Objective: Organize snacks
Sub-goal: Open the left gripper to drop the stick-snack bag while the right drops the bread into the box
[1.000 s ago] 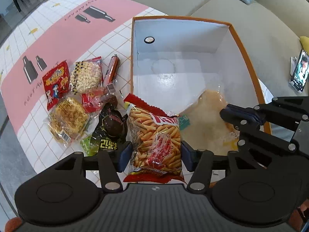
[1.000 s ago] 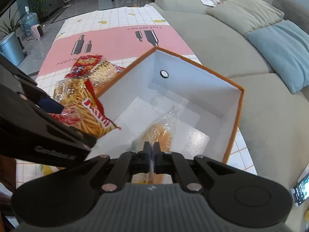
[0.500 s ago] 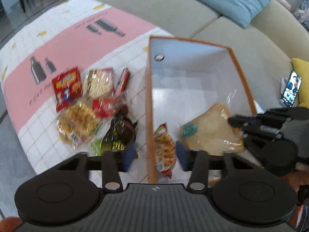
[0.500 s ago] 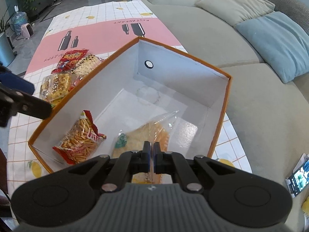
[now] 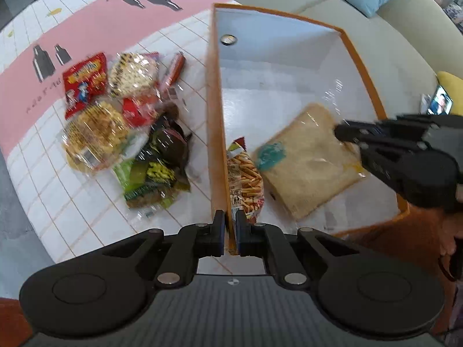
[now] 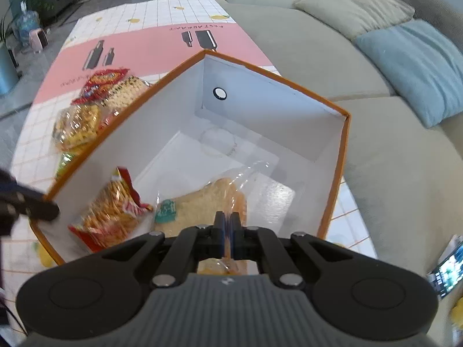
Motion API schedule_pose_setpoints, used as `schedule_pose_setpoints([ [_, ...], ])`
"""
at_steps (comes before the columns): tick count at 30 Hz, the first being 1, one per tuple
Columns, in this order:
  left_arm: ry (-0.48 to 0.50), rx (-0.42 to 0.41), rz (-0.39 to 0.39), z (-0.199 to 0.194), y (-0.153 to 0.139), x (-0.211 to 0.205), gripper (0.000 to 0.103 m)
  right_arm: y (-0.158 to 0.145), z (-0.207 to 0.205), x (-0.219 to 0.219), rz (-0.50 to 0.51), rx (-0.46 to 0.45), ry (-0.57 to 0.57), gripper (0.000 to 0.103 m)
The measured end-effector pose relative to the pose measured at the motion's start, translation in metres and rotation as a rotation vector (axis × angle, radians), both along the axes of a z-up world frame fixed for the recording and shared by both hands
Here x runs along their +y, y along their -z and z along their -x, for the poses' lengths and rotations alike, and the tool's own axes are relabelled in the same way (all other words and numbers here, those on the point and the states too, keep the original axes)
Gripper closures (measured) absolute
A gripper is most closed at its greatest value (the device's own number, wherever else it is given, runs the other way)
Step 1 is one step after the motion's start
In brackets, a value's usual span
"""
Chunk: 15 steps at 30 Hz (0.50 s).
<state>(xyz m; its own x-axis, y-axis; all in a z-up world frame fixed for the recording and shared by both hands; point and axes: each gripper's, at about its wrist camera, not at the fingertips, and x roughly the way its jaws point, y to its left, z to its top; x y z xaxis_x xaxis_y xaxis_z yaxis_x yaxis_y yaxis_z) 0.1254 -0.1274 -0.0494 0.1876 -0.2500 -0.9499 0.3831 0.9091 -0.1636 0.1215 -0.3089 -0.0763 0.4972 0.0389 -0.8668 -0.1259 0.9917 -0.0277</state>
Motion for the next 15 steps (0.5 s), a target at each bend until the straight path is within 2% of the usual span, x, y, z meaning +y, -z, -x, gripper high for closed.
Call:
schedule_pose_setpoints([
  [7,0.031,0.018,0.007,0.028,0.001,-0.011,0.093,0.014,-0.007,0.008,0.073,0.054,-0.036,0.103],
  [15,0.032,0.026,0.031,0.036,0.000,-0.015,0.091,0.046,-0.022,0.024,0.175,0.125,-0.125,0.100],
])
